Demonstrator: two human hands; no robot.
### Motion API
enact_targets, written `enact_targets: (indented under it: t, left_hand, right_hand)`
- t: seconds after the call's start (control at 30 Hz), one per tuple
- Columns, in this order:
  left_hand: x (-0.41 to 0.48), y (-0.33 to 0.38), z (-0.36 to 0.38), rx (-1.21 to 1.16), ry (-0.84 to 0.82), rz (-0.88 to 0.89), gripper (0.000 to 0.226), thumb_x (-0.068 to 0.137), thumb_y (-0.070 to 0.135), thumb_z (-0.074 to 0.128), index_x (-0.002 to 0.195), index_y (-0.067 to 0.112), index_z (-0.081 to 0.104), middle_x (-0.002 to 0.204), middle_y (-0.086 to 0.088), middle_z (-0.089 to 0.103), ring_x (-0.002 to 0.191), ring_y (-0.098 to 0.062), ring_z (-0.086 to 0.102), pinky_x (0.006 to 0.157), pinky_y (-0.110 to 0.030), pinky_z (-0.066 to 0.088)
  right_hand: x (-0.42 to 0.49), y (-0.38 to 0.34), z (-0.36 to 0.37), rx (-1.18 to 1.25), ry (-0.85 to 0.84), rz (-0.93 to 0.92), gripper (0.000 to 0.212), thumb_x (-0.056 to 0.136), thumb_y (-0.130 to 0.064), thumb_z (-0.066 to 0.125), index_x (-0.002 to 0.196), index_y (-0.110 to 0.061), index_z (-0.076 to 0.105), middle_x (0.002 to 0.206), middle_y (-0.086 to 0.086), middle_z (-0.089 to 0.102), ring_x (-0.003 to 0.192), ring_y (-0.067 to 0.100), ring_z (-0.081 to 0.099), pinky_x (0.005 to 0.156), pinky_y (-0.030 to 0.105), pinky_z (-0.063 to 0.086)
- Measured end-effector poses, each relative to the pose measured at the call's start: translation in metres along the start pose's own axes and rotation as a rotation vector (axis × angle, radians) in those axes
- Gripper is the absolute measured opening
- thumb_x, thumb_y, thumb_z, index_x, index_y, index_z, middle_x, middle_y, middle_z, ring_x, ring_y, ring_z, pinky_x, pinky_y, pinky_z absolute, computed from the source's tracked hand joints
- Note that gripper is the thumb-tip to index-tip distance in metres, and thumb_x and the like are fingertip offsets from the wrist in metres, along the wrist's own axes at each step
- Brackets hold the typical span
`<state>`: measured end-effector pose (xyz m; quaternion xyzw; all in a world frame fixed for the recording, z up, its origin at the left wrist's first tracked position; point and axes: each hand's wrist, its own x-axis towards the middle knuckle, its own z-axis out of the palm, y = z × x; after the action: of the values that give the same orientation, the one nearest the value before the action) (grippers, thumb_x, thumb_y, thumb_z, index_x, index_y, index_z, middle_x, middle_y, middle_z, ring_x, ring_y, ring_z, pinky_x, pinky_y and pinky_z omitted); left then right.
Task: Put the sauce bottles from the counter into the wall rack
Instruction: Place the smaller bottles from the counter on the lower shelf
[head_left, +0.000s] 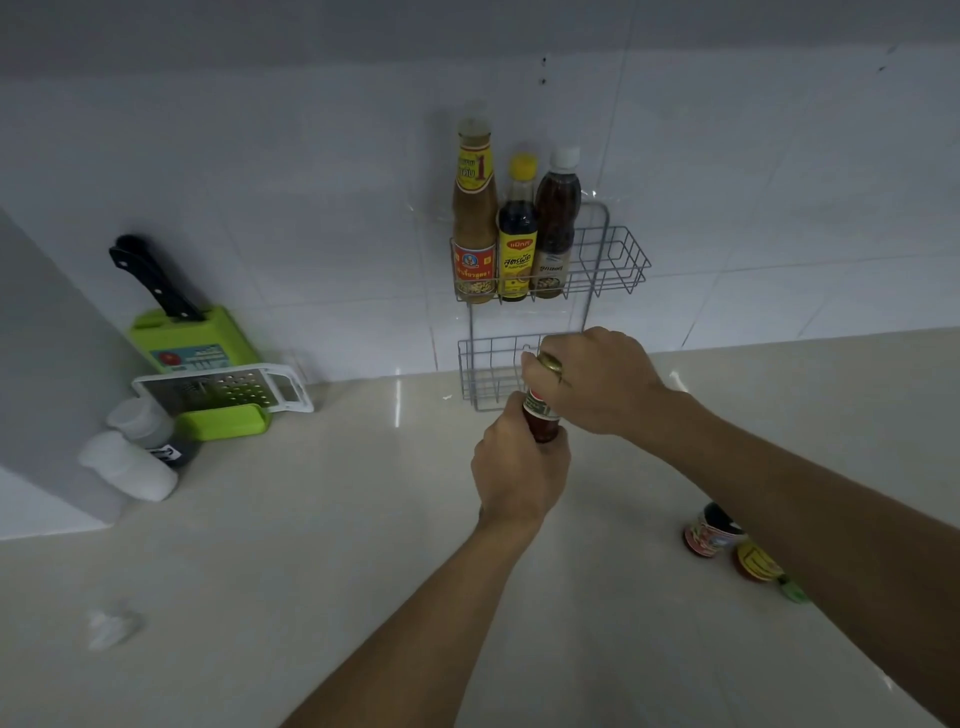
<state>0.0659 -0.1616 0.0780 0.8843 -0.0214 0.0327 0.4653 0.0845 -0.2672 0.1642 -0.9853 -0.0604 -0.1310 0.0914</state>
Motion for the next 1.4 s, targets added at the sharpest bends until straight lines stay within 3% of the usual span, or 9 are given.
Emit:
enact_targets:
  t: [0.17, 0.27, 0.53, 0.67, 0.77, 0.9, 1.07, 1.27, 1.4]
  left_hand:
    - [0.009, 0.001, 0.004, -0.075, -0.006, -0.009, 0.029, 0.084, 0.030, 0.068, 0.107, 0.021, 0.053, 0.092, 0.004, 0.072, 0.084, -0.023, 0.070, 0.072, -0.045, 0.058]
    - [0.017, -0.003, 0.009, -0.137, -0.035, 0.039, 0.038, 0.083, 0.029, 0.070, 0.108, 0.016, 0.044, 0.090, 0.001, 0.069, 0.079, -0.022, 0.069, 0.064, -0.046, 0.058]
    - [0.053, -0.030, 0.028, -0.389, -0.302, -0.012, 0.089, 0.064, 0.012, 0.085, 0.133, 0.012, 0.028, 0.122, -0.005, 0.061, 0.106, -0.014, 0.067, 0.087, -0.036, 0.061]
    - [0.089, -0.046, 0.029, -0.331, -0.374, -0.203, 0.085, 0.077, 0.021, 0.077, 0.147, 0.003, 0.032, 0.130, -0.008, 0.055, 0.107, -0.011, 0.062, 0.087, -0.019, 0.056]
    - [0.118, -0.068, 0.032, -0.189, -0.308, -0.298, 0.097, 0.061, 0.046, 0.069, 0.148, 0.011, 0.041, 0.149, -0.013, 0.046, 0.137, -0.032, 0.049, 0.109, -0.046, 0.048]
    - [0.140, -0.076, 0.025, -0.157, -0.335, -0.437, 0.082, 0.091, 0.008, 0.055, 0.160, 0.006, 0.011, 0.168, -0.013, 0.007, 0.153, -0.033, 0.020, 0.122, -0.042, 0.028]
    - [0.159, -0.089, 0.031, -0.208, -0.386, -0.521, 0.091, 0.086, 0.003, 0.053, 0.162, 0.011, 0.004, 0.167, -0.011, 0.019, 0.151, -0.032, 0.026, 0.119, -0.046, 0.033]
    - [0.175, -0.099, 0.040, -0.243, -0.445, -0.508, 0.098, 0.063, 0.010, 0.048, 0.158, 0.016, 0.025, 0.153, -0.017, 0.045, 0.134, -0.034, 0.048, 0.084, -0.031, 0.048]
    - [0.175, -0.102, 0.039, -0.220, -0.457, -0.481, 0.077, 0.077, 0.003, 0.048, 0.153, 0.013, 0.033, 0.143, -0.020, 0.053, 0.130, -0.037, 0.051, 0.097, -0.040, 0.048]
  right_hand:
    - [-0.009, 0.010, 0.008, 0.558, -0.089, 0.317, 0.051, 0.079, -0.070, 0.062, 0.080, -0.019, 0.064, 0.076, -0.004, 0.065, 0.075, 0.010, 0.063, 0.063, 0.025, 0.047]
    - [-0.018, 0.014, 0.024, 0.739, -0.250, 0.333, 0.042, 0.077, -0.063, 0.071, 0.103, -0.029, 0.073, 0.095, -0.010, 0.074, 0.090, 0.003, 0.068, 0.082, 0.028, 0.057]
    - [0.002, 0.036, 0.051, 0.708, -0.241, 0.258, 0.039, 0.084, -0.043, 0.074, 0.118, -0.024, 0.068, 0.107, -0.009, 0.072, 0.097, 0.008, 0.067, 0.085, 0.027, 0.053]
    - [0.024, 0.046, 0.064, 0.685, -0.144, 0.260, 0.038, 0.084, -0.036, 0.075, 0.118, -0.020, 0.065, 0.107, -0.006, 0.070, 0.097, 0.010, 0.065, 0.082, 0.017, 0.048]
    - [0.046, 0.048, 0.071, 0.710, -0.056, 0.261, 0.039, 0.084, -0.029, 0.077, 0.119, -0.018, 0.065, 0.104, -0.005, 0.068, 0.098, 0.013, 0.064, 0.086, 0.021, 0.048]
    - [0.071, 0.046, 0.083, 0.794, 0.029, 0.241, 0.038, 0.082, -0.018, 0.077, 0.118, -0.015, 0.065, 0.103, -0.003, 0.067, 0.099, 0.015, 0.063, 0.088, 0.018, 0.051]
    - [0.090, 0.045, 0.112, 0.800, 0.030, 0.199, 0.038, 0.079, -0.023, 0.075, 0.114, -0.014, 0.064, 0.105, 0.003, 0.070, 0.099, 0.024, 0.065, 0.090, 0.046, 0.055]
    - [0.098, 0.043, 0.143, 0.749, 0.006, 0.181, 0.037, 0.083, -0.019, 0.076, 0.116, -0.009, 0.063, 0.099, -0.001, 0.067, 0.091, 0.017, 0.065, 0.081, 0.025, 0.054]
    - [0.115, 0.041, 0.159, 0.733, -0.077, 0.221, 0.045, 0.087, -0.024, 0.072, 0.126, -0.011, 0.056, 0.112, 0.004, 0.069, 0.103, 0.021, 0.065, 0.093, 0.034, 0.053]
